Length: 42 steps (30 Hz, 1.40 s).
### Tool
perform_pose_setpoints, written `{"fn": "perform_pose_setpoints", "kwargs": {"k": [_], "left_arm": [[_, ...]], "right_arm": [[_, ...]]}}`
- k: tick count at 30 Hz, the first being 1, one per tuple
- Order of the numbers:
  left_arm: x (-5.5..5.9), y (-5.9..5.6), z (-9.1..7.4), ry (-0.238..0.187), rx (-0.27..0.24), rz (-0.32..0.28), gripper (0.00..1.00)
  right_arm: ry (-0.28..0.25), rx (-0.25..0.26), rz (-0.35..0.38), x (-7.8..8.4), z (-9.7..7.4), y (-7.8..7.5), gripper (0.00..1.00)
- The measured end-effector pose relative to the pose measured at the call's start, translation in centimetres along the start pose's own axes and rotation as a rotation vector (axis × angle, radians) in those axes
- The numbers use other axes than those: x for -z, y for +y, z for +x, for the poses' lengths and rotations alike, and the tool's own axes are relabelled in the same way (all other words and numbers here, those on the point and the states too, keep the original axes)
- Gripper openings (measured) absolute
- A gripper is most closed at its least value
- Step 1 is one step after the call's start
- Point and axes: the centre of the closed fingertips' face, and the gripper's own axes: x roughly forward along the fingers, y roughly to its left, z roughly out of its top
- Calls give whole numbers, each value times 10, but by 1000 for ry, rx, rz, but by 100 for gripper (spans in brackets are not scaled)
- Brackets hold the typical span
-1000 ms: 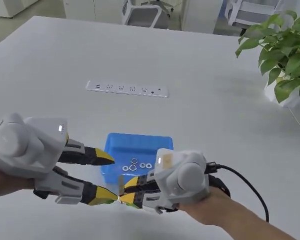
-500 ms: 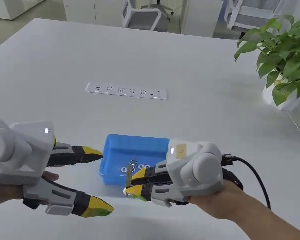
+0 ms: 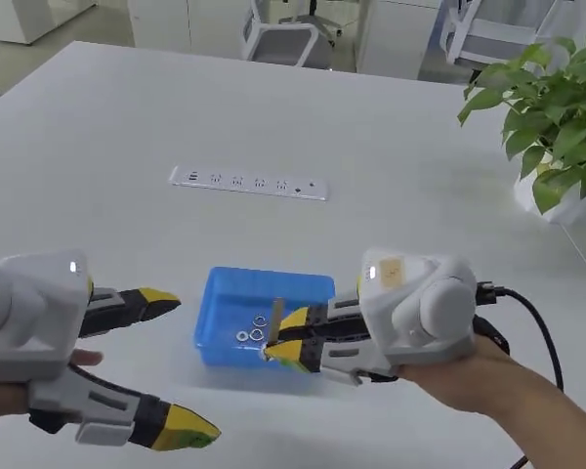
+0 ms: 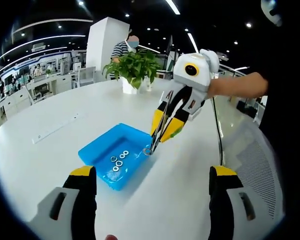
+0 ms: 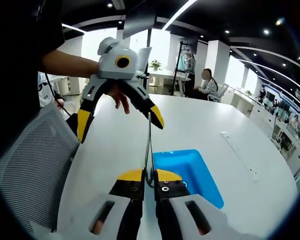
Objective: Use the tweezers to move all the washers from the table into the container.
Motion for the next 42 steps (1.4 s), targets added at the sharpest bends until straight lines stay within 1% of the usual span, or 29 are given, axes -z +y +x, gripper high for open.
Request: {"fn": "perform_pose_setpoints", "kwargs": {"k": [4, 14, 19, 25, 30, 42], "left_arm": [[1, 0, -1, 6, -9, -5, 99], [-4, 1, -4, -17, -28, -24, 99], [-6, 2, -6, -22, -37, -33, 99], [-9, 6, -8, -35, -61, -35, 99], [-7, 8, -7, -26, -63, -37, 99], [-8, 14, -7, -27, -69, -46, 99]], "right_arm": [[-3, 7, -12, 0, -3, -8, 7], [-3, 9, -34, 5, 2, -24, 7], [1, 8, -33, 12, 6, -31, 7], [13, 5, -29, 22, 12, -37, 7], [17, 7, -22, 28, 16, -43, 7], [30, 6, 12, 46, 26, -53, 7]]}}
